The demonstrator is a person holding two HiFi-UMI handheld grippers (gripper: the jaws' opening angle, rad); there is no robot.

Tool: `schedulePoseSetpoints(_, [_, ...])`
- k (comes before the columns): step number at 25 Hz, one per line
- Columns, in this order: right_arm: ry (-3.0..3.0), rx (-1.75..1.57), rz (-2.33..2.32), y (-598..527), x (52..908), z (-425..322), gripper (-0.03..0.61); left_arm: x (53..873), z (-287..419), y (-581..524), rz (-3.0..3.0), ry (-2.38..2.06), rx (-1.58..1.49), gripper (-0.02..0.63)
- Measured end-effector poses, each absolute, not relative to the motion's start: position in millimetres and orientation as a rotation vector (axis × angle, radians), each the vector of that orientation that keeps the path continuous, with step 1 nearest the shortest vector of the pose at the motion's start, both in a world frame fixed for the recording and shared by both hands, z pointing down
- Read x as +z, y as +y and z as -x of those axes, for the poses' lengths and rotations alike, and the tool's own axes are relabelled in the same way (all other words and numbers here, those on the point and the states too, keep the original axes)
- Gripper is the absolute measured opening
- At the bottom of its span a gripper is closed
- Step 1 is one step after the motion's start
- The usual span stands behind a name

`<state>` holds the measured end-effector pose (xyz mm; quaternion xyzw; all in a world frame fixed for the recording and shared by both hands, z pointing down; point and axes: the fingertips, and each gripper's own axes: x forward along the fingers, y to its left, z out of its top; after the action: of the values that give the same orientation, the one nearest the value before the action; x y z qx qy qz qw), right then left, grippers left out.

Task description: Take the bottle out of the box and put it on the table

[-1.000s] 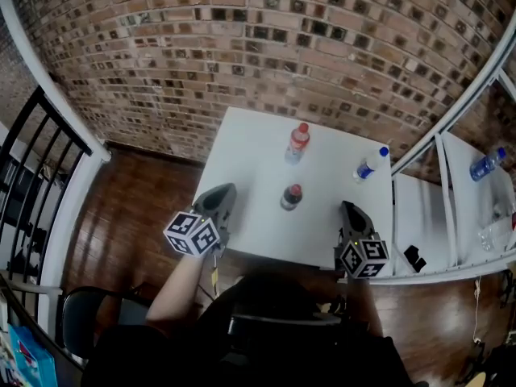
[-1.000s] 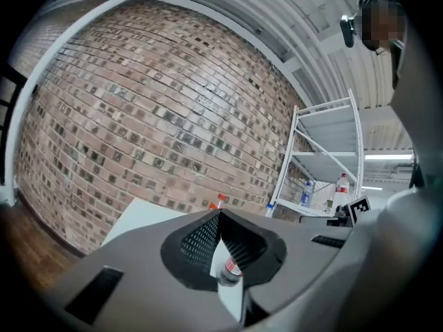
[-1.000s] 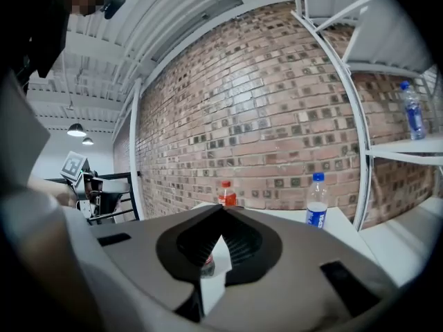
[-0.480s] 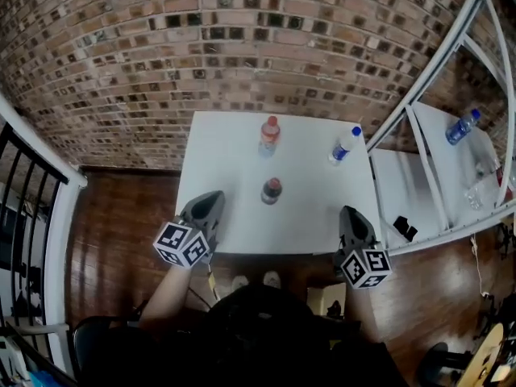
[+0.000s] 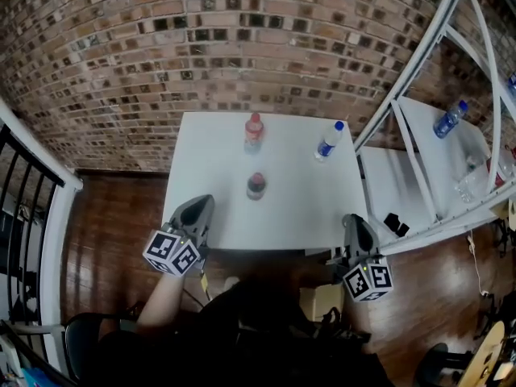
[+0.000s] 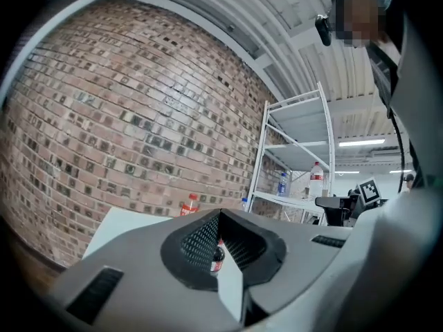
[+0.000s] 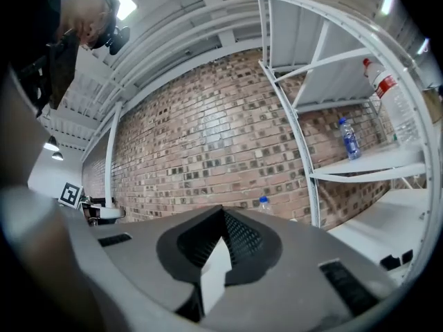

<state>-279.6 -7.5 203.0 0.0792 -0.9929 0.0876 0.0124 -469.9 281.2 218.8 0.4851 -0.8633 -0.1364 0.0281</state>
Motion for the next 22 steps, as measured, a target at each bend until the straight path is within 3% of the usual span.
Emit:
schedulePoseSetpoints(10, [-3.104, 0.330, -0.175, -14, 208, 250, 0.000, 204, 411, 255, -1.535, -2.703, -0.360, 0.005])
schedulePoseSetpoints(22, [-3.091, 0.348, -0.097, -18, 213, 240, 0.000, 212, 399, 273, -1.407, -2.752, -0.394, 0.005])
